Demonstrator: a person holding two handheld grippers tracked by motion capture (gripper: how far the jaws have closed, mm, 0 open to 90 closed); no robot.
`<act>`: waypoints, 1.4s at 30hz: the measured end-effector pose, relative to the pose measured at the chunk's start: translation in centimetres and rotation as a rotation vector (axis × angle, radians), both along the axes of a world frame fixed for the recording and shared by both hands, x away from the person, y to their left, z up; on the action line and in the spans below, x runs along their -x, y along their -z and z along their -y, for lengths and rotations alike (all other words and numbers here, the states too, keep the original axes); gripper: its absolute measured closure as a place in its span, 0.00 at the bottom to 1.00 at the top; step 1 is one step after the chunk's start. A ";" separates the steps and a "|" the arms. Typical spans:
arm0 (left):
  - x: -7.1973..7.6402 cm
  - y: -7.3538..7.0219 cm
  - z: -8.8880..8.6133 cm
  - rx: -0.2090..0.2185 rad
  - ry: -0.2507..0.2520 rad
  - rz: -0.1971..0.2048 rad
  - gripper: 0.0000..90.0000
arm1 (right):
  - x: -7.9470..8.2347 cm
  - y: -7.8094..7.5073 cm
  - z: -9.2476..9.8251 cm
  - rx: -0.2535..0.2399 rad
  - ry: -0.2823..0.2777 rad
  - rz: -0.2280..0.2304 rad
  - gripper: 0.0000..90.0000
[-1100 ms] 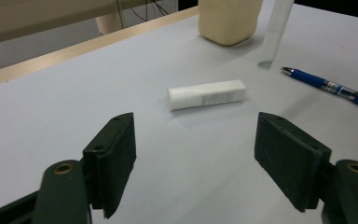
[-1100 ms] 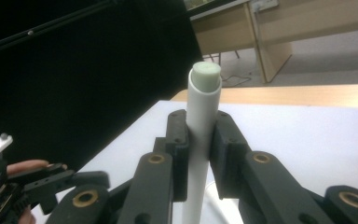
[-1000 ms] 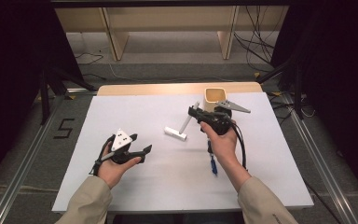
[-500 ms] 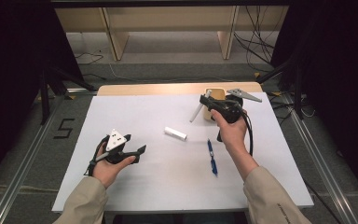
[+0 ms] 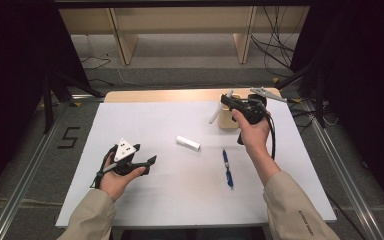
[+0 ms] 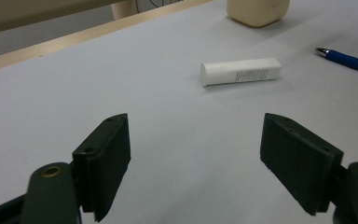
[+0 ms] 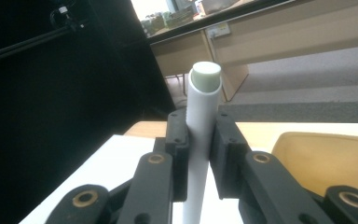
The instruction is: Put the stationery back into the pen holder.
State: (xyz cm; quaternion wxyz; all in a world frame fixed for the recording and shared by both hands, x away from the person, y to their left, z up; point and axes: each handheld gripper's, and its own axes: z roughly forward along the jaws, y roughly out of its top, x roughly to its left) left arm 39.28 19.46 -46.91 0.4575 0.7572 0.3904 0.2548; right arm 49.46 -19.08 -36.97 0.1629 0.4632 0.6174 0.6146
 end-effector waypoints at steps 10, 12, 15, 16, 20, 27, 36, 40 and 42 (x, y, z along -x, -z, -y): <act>0.0 0.0 0.0 0.001 -0.001 0.000 0.27 | -1.1 -0.6 0.9 0.002 0.036 0.005 0.88; 0.0 0.0 0.0 0.002 -0.001 -0.001 0.27 | -1.3 -0.8 1.1 0.004 0.041 0.010 0.88; 0.0 0.1 0.1 0.002 -0.002 -0.001 0.27 | -1.6 -0.9 1.2 0.004 0.053 0.012 0.88; 0.0 0.1 0.1 0.002 -0.002 -0.001 0.27 | -1.7 -1.0 1.3 0.003 0.057 0.013 0.88; -0.1 0.1 0.1 0.003 -0.001 -0.004 0.27 | -2.1 -1.2 1.6 -0.003 0.069 0.011 0.88; -0.1 0.1 0.0 0.003 -0.002 -0.002 0.27 | -2.8 -1.7 2.1 -0.005 0.088 0.008 0.88; -0.1 0.1 0.1 0.006 -0.005 -0.004 0.27 | -3.3 -2.1 2.5 -0.009 0.111 0.016 0.88; -0.1 0.1 0.1 0.004 -0.005 -0.005 0.27 | -3.5 -2.1 2.7 -0.014 0.127 0.014 0.88; -0.1 0.1 0.1 0.002 -0.004 -0.005 0.27 | -3.6 -2.1 2.9 -0.012 0.135 0.016 0.88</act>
